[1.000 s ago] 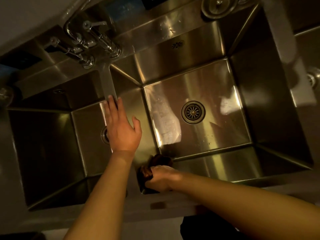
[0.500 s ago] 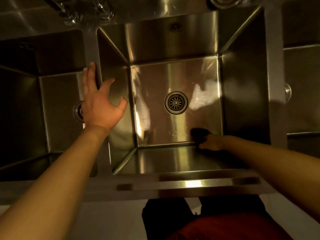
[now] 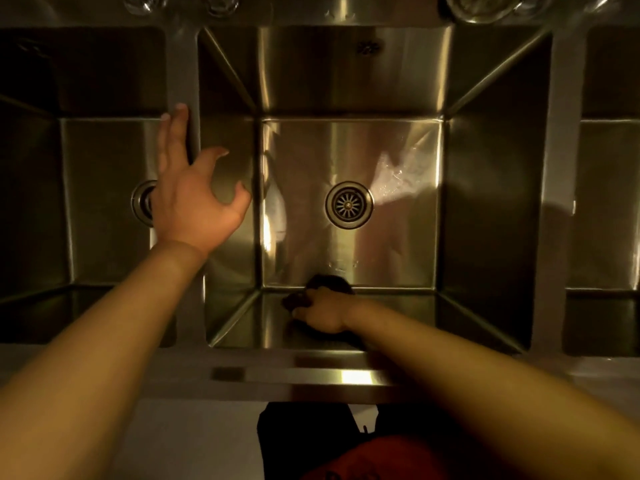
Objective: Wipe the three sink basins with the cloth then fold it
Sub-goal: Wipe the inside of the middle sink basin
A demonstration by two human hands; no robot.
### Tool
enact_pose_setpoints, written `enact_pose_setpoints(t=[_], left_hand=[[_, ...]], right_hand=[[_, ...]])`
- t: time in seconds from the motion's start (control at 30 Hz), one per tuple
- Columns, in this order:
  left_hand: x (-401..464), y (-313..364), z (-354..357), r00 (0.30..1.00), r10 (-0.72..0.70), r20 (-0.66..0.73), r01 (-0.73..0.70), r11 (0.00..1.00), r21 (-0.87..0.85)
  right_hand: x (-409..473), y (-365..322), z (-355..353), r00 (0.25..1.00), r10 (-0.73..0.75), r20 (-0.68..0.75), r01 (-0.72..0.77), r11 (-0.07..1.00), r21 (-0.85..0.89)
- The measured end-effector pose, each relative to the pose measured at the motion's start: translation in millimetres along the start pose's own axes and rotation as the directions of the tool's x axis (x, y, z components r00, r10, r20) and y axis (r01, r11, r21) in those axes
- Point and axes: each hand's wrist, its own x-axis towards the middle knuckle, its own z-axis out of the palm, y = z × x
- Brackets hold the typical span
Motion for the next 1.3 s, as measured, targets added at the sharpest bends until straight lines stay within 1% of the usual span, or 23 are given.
enact_pose_setpoints(t=[0.17,0.27,0.37,0.53,0.67,0.87,1.0,1.1,1.2,1.3], left_hand=[[1.2,-1.6,1.2,1.000,0.007,0.012,-0.008,0.998,0.067],[3.5,-1.4,2.6,1.000,0.022,0.018,-0.023,0.996,0.083],[5.6,-0.9,2.3,0.999,0.027,0.028,-0.030,0.994,0.102],[6.0,-0.2,2.3,0.998,0.031,0.047,-0.035,0.995,0.091],[5.0,-0.3,2.6,0.998,0.033,0.046,-0.037,0.994,0.098],[4.9,-1.9,2.8,0.998,0.030,0.057,-0.035,0.995,0.095],[4.4,-2.5,1.1,0.998,0.052,0.048,-0.056,0.995,0.087],[3.4,-1.9,0.3,0.998,0.052,0.043,-0.055,0.995,0.083],[3.8,-0.7,-1.1,0.998,0.045,0.044,-0.050,0.993,0.105],[3.5,0.4,-2.0,0.998,0.054,0.038,-0.058,0.994,0.095]], right_hand=[[24.6,-55.4,17.5,0.994,-0.098,0.054,0.099,0.995,-0.008],[41.3,-69.5,20.7,0.992,-0.088,0.093,0.089,0.996,-0.004],[58.3,-69.3,21.6,0.987,-0.087,0.133,0.086,0.996,0.017],[72.1,-50.5,14.8,0.989,-0.062,0.131,0.047,0.992,0.117],[66.7,-9.1,3.7,0.995,0.006,0.099,-0.025,0.981,0.193],[29.1,101.6,-29.4,0.978,0.185,0.099,-0.199,0.967,0.161],[4.1,145.1,-35.3,0.957,0.291,0.008,-0.290,0.951,0.107],[1.7,140.8,-31.4,0.953,0.304,-0.007,-0.302,0.949,0.091],[0.3,114.9,-27.8,0.956,0.291,-0.022,-0.288,0.953,0.091],[-3.1,85.1,-20.8,0.968,0.249,-0.010,-0.245,0.958,0.151]])
